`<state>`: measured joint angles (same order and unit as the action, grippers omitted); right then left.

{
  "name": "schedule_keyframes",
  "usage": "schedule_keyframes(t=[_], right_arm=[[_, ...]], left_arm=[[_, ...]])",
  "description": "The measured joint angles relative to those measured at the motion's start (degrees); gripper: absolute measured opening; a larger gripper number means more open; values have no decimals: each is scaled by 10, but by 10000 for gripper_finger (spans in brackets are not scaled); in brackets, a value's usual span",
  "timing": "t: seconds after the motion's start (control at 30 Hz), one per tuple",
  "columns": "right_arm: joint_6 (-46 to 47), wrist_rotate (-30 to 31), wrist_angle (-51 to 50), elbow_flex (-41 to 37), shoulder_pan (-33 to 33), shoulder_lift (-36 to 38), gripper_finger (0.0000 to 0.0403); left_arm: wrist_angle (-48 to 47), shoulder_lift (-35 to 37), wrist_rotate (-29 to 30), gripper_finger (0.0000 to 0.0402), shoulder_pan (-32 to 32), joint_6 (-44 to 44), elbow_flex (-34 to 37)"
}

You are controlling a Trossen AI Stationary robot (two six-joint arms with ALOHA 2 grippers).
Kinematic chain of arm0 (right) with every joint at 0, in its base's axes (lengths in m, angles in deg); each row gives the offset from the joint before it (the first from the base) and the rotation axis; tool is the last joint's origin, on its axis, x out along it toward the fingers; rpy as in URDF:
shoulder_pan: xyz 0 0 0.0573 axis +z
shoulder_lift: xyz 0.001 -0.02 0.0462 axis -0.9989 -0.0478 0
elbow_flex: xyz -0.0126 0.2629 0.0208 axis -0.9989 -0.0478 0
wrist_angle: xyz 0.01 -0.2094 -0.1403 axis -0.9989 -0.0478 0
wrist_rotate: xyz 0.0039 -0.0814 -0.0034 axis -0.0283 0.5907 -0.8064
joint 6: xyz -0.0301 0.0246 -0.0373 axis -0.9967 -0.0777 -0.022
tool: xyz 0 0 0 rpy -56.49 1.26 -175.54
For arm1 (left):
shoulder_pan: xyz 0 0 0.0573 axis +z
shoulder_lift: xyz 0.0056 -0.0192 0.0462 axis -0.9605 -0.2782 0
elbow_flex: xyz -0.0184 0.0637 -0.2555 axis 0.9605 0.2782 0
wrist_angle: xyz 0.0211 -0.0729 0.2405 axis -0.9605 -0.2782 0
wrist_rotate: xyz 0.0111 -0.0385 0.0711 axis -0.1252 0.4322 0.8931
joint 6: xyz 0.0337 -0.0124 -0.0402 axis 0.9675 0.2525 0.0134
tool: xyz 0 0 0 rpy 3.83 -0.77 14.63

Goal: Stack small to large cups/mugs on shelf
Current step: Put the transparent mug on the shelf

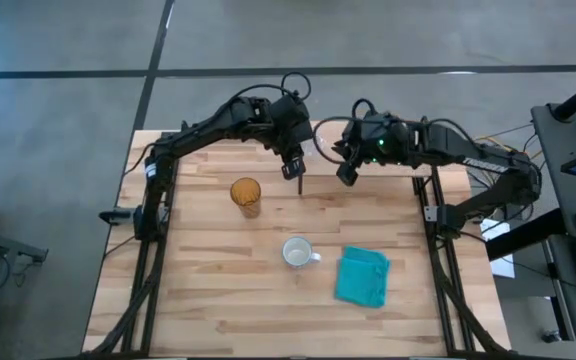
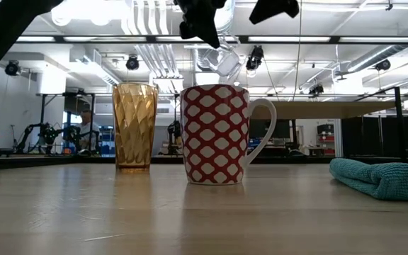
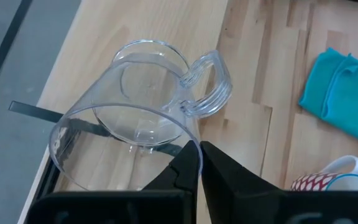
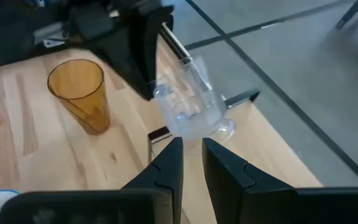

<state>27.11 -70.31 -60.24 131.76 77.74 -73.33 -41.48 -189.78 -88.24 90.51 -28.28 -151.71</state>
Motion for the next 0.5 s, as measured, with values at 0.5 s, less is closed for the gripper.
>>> schedule_keyframes(t=[0.5], right_arm=[[-9,26,-98,56,-4,-55,134]], left_arm=[[6,1,0,0,1,0,0]])
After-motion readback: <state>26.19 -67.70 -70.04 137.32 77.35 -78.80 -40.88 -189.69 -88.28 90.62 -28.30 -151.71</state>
